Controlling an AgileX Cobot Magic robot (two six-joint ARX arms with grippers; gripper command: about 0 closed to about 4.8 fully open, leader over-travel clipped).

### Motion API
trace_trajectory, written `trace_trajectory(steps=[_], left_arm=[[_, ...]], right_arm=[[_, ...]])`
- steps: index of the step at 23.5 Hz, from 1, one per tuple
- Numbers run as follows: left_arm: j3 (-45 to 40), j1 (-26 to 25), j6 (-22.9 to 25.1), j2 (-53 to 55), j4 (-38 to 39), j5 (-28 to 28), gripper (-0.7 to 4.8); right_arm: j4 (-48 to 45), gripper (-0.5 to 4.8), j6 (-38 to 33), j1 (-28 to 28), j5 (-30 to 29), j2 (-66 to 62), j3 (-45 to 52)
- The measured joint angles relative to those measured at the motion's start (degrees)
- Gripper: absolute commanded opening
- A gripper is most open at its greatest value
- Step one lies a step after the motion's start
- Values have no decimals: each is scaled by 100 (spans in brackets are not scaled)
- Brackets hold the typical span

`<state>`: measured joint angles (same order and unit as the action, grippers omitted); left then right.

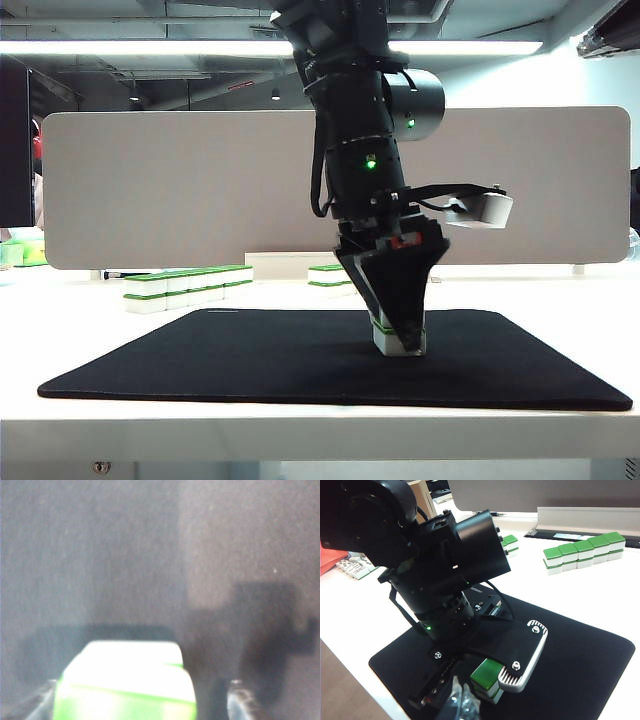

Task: Take a mahjong tile from the mahjong wall and then place it on the table close to you.

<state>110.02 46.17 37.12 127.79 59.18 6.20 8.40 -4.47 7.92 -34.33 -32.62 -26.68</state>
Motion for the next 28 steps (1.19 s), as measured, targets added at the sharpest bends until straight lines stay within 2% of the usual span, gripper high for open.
trace_trajectory(steps=[3, 6, 8, 10, 12, 14, 16, 19, 28], left_arm=[[363, -4, -74, -13, 599, -4, 476], [1023, -76, -138, -26, 1749, -74, 476], [1427, -245, -533, -28, 2262, -468, 475], [1661, -496, -787, -26, 2247, -850, 465], [1777, -811, -1045, -22, 2074, -1464, 461], [1797, -1067, -1106, -26, 1923, -1853, 451], [1799, -1451, -1108, -24, 1838, -2170, 366], [1799, -1899, -1300, -24, 1541, -2264, 357], [1808, -2988, -1364, -24, 857, -2280, 358]], right_arm=[[0, -1, 0, 0, 0, 0, 0], [0, -1, 0, -2, 0, 0, 0], [0, -1, 0, 0, 0, 0, 0], [0, -1, 0, -2, 0, 0, 0], [0, -1, 0, -2, 0, 0, 0], [0, -1, 0, 0, 0, 0, 0], [0, -1, 0, -2, 0, 0, 0], [0, -1, 0, -2, 0, 2, 0], [0, -1, 0, -2, 0, 2, 0]])
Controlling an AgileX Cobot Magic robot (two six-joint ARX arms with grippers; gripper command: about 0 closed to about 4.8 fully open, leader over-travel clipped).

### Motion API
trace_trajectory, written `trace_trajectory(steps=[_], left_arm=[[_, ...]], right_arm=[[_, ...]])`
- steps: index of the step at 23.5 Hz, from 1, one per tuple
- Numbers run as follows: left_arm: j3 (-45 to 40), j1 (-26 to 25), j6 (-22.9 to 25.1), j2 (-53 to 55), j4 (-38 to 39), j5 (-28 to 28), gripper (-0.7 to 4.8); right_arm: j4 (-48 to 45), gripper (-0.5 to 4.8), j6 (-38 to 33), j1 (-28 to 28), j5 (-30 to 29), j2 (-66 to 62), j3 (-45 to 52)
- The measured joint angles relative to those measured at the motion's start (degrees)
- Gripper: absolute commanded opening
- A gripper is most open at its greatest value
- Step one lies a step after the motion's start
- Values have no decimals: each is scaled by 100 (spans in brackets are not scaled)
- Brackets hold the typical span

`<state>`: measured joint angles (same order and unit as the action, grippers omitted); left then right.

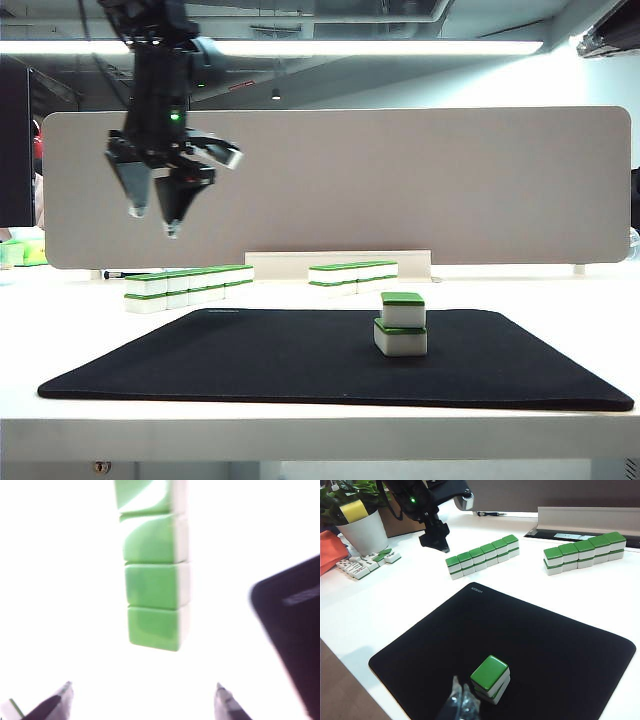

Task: Take a mahjong tile from the mahjong wall and then place it on the table close to you.

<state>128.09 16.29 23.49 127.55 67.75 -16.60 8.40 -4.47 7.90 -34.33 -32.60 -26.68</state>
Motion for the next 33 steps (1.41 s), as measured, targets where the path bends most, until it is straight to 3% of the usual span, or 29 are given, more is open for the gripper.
trace_trajectory(steps=[6, 27, 28, 33], left_arm=[[2, -446, 0, 24, -94, 931, 359], [-7, -608, 96, 1143, -688, 1043, 356], [-7, -608, 109, 1143, -695, 1069, 333], [-4, -612, 111, 1156, -691, 1252, 331]], right_arm=[[0, -1, 0, 0, 0, 0, 0], [2, -1, 0, 0, 0, 2, 0], [-2, -1, 0, 0, 0, 2, 0], [0, -1, 0, 0, 2, 0, 0]])
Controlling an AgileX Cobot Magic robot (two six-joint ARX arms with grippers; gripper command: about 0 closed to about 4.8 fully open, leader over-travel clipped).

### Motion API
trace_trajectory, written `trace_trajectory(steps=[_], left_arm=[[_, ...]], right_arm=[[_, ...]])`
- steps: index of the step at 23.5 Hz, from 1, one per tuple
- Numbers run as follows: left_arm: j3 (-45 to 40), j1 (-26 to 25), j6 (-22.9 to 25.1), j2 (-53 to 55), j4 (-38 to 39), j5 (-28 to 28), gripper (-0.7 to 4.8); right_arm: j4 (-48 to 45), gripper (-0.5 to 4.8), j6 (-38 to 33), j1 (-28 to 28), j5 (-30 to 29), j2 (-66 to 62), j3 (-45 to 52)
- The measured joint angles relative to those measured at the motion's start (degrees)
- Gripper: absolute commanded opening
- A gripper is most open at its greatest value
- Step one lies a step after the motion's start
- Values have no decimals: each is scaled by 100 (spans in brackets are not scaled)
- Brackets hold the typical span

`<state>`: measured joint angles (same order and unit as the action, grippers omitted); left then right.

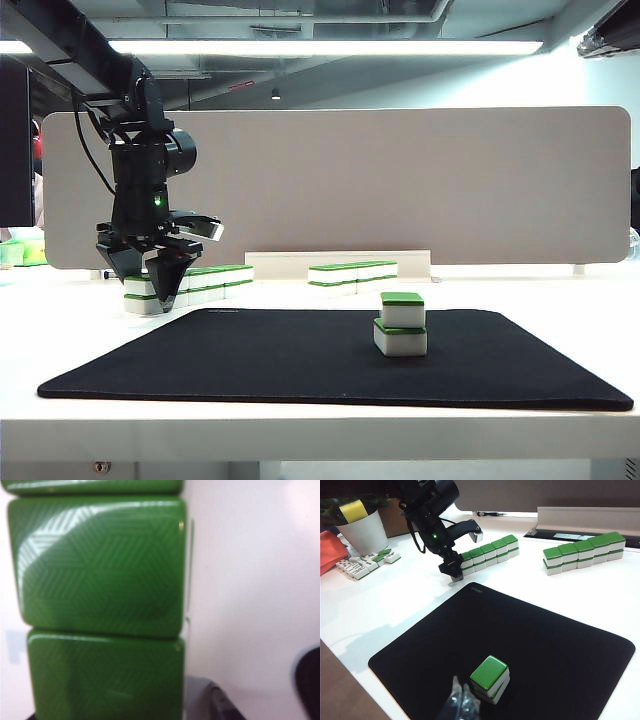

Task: Take a mahjong tile from the mahjong wall and then place it on the table close to you.

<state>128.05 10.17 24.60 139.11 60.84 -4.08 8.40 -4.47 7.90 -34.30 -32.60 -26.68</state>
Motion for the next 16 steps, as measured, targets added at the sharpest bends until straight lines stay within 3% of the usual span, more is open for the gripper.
trace_trajectory(steps=[10, 12, 16], left_arm=[[20, -199, -267, 2, 385, 223, 329], [20, -188, -264, 2, 387, 216, 283], [20, -177, -264, 4, 407, 251, 279]], right_arm=[[-2, -1, 0, 2, -2, 0, 0], [0, -1, 0, 2, 0, 0, 0], [0, -1, 0, 2, -2, 0, 0]])
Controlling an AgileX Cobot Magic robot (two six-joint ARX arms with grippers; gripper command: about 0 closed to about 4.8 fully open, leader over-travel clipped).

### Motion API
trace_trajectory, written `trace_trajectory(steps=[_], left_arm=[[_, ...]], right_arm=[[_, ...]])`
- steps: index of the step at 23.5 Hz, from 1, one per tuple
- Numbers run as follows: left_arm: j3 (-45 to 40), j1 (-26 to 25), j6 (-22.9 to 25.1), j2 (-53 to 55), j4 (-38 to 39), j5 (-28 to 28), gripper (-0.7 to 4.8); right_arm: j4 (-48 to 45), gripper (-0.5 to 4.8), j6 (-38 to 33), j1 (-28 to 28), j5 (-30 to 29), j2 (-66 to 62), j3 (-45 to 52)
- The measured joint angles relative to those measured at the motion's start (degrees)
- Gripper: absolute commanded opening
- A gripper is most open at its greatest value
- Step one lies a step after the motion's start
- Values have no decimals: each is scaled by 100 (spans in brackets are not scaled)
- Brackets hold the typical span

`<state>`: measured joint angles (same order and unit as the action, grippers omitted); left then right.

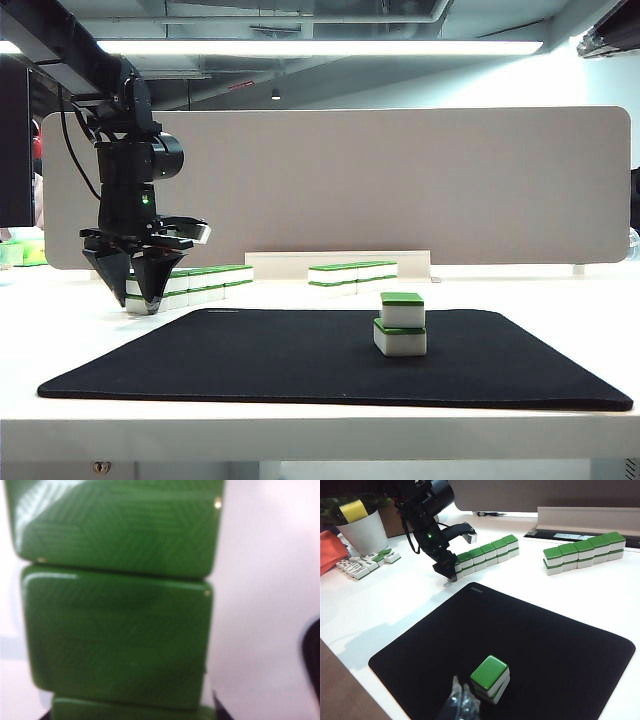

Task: Take a mahjong tile from the mahjong wall and then place it on the table close to you.

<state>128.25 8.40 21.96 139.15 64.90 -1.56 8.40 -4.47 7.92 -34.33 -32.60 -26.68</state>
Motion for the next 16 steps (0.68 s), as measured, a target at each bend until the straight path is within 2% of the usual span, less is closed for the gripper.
trace_trajectory(steps=[7, 8, 11, 13, 16], left_arm=[[0, -20, 0, 0, -13, 140, 270], [0, -20, 0, 2, -22, 142, 252], [0, -17, 2, 2, -22, 157, 146], [0, -15, 0, 0, -24, 157, 118], [2, -15, 2, 0, -31, 157, 119]], right_arm=[[0, -1, 0, 0, 0, 0, 0], [0, -1, 0, -2, 0, 0, 0], [0, -1, 0, -2, 0, 0, 0], [0, -1, 0, -2, 0, 0, 0], [0, -1, 0, -2, 0, 0, 0]])
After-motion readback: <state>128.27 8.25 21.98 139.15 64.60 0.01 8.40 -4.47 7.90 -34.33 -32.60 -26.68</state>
